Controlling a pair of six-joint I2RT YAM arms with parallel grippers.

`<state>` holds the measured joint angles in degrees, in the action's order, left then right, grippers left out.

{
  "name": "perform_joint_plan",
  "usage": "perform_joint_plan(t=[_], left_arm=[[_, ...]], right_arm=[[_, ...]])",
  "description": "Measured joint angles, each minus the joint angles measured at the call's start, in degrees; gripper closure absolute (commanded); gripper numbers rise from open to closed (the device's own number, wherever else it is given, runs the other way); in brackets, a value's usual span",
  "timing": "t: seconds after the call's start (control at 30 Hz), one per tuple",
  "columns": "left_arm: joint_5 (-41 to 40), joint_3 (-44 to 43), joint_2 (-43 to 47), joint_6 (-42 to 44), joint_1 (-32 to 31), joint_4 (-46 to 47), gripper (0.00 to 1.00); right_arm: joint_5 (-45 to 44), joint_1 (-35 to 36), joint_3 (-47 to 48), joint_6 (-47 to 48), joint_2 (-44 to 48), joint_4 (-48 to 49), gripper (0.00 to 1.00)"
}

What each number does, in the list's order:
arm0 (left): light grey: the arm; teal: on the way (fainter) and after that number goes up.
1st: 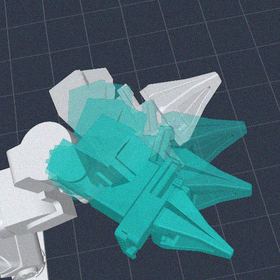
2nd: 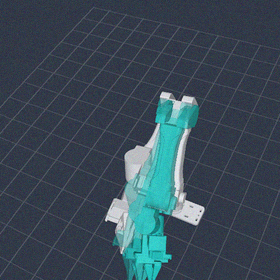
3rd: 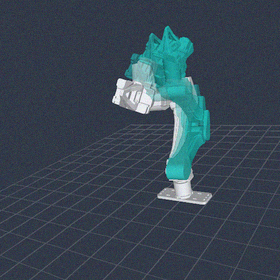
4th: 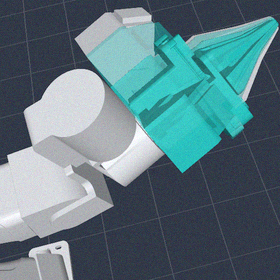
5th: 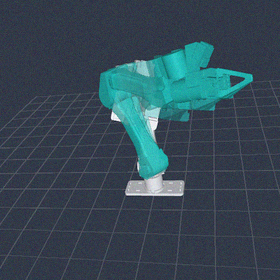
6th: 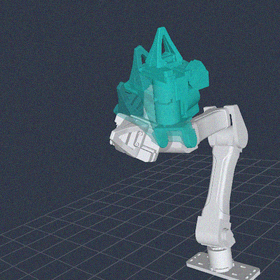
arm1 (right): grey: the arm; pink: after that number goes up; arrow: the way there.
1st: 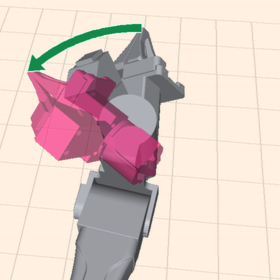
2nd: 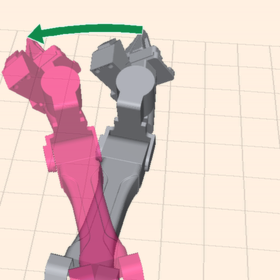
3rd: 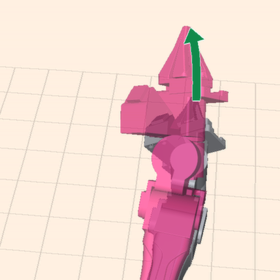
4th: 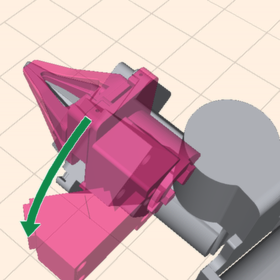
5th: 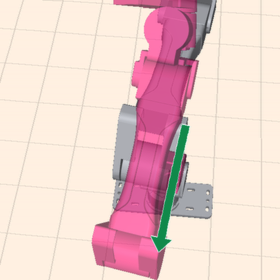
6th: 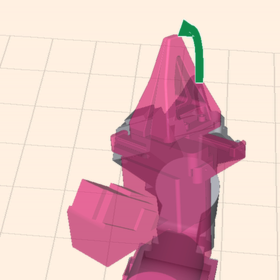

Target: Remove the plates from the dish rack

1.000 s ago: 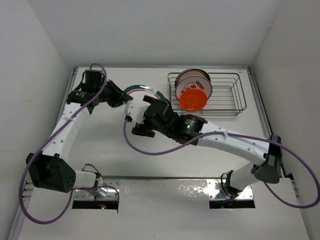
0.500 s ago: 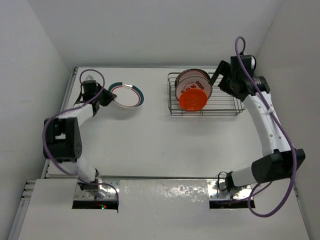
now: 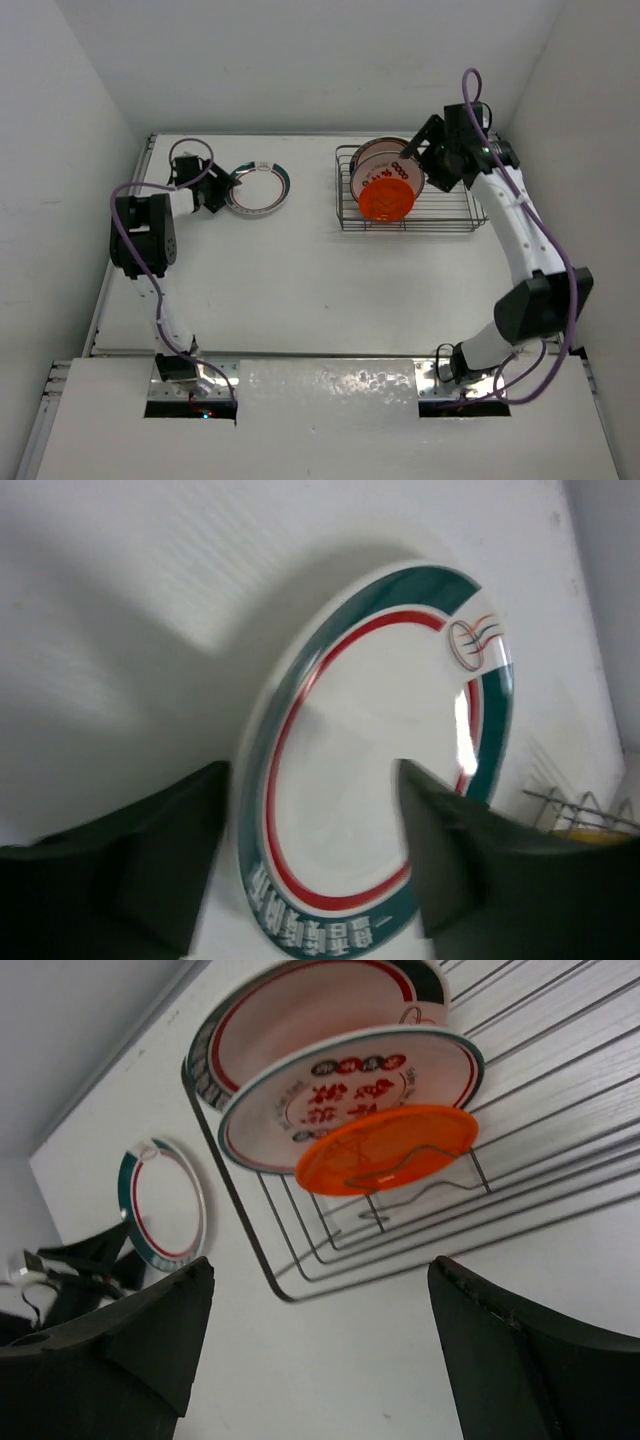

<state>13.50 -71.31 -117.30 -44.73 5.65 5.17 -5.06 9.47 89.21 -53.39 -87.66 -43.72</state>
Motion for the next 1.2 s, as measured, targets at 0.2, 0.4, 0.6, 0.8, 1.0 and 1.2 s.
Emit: perform_joint_plan(t=[0.2,0.4,0.6,0.8,1.0,1.2], left_arm=[[-1.4,-9.0,-2.9,0.0,0.0,-11.3,0.0],[-9.8,-9.2,1.2,1.7,-0.1,-27.3,0.0],[-14.6,-1.8,16.8,4.8,0.0,-39.3,0.0],[-13.2,-1.0,28.9,8.2,-1.7,-41.0,0.0],[-11.2,2.2,33.9,11.3,-4.6,-44.0,0.0],[-10.7,3.1,34.3,12.6,-4.8,-46.4,0.0]], right_arm=[[-4.2,0.0,7.8,-10.4,-12.1,0.9,0.32],[-6.6,0.0,11.5,-19.2,-18.2,2.3,0.46],[-8.0,0.2,9.1,-25.2,-19.0,6.5,0.48],[-9.6,1.1,8.7,-28.5,-21.2,9.1,0.65],[-10.2,1.3,6.8,-31.8,-21.9,11.8,0.65],[-10.0,1.4,3.3,-36.9,-21.8,16.9,0.77]])
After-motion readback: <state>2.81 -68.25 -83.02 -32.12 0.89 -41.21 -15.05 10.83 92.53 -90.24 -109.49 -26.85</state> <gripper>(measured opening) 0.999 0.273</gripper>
